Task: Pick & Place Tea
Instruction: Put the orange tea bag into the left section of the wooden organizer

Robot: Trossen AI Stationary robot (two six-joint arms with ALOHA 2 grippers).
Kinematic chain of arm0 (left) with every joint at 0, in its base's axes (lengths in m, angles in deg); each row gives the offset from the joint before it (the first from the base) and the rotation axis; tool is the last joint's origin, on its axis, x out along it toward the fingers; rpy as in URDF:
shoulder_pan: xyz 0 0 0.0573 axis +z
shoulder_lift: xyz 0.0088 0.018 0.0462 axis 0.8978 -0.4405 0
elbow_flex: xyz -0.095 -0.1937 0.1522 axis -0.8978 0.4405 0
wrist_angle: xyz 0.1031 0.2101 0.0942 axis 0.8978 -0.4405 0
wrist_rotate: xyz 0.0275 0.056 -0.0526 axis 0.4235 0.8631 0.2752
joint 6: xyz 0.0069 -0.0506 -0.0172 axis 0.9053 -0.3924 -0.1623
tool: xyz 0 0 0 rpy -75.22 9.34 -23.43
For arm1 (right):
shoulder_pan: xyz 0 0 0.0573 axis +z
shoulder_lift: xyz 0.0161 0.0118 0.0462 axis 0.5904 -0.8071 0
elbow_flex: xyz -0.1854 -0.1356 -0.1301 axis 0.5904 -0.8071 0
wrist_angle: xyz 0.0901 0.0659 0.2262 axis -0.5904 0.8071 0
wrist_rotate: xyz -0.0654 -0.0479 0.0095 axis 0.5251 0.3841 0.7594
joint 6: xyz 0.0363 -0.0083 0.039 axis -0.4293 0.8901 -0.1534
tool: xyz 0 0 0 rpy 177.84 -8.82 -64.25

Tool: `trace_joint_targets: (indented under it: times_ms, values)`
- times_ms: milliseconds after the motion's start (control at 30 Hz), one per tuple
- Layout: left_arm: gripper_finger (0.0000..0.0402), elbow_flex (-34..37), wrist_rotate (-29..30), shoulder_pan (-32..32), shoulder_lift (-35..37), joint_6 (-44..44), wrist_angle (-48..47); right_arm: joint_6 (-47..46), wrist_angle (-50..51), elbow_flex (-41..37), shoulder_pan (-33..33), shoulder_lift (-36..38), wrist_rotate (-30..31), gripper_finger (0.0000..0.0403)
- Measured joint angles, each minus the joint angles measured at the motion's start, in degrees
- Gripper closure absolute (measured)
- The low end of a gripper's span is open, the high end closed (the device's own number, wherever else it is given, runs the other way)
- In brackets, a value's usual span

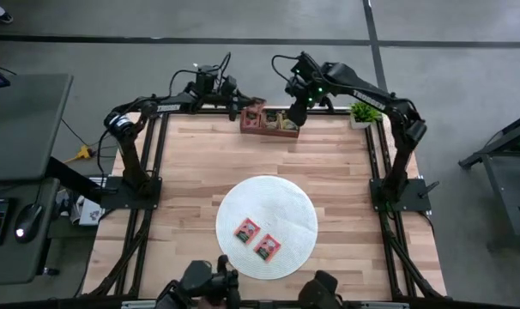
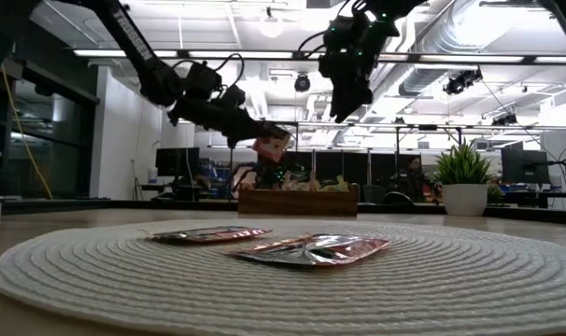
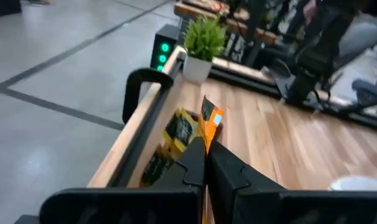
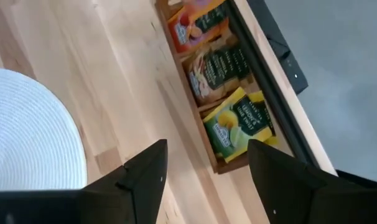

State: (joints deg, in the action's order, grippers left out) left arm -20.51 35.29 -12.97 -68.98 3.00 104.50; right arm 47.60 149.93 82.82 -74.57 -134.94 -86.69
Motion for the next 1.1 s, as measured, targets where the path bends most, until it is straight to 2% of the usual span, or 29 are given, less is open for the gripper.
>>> trace_joint_targets:
  times_ms: [167, 300, 533, 867, 1100]
  values:
    - [0.0401, 0.0, 2.0, 0.4, -4.3, -7.0, 7.5, -1.9, -3.1, -6.3, 0.1, 3.9, 0.4, 0.0185]
    - [0.0401, 0.2, 4.1, 1.4, -4.1, -8.8, 8.4, -3.6, -5.3, -11.4, 0.0, 7.1, 0.6, 0.0185]
    - [0.0401, 5.2, 6.6, 1.2, -4.8, -13.8, 13.6, -5.7, -10.4, -18.7, 0.0, 11.7, 0.8, 0.0185]
    - [0.0401, 7.3, 7.5, 1.0, -4.8, -15.6, 15.1, -6.1, -12.7, -19.4, 0.3, 12.2, 0.9, 0.0185]
    - [0.0401, 7.3, 11.0, -0.5, -4.8, -16.1, 10.0, -6.1, -12.8, -19.4, 0.3, 12.2, 0.9, 0.0185]
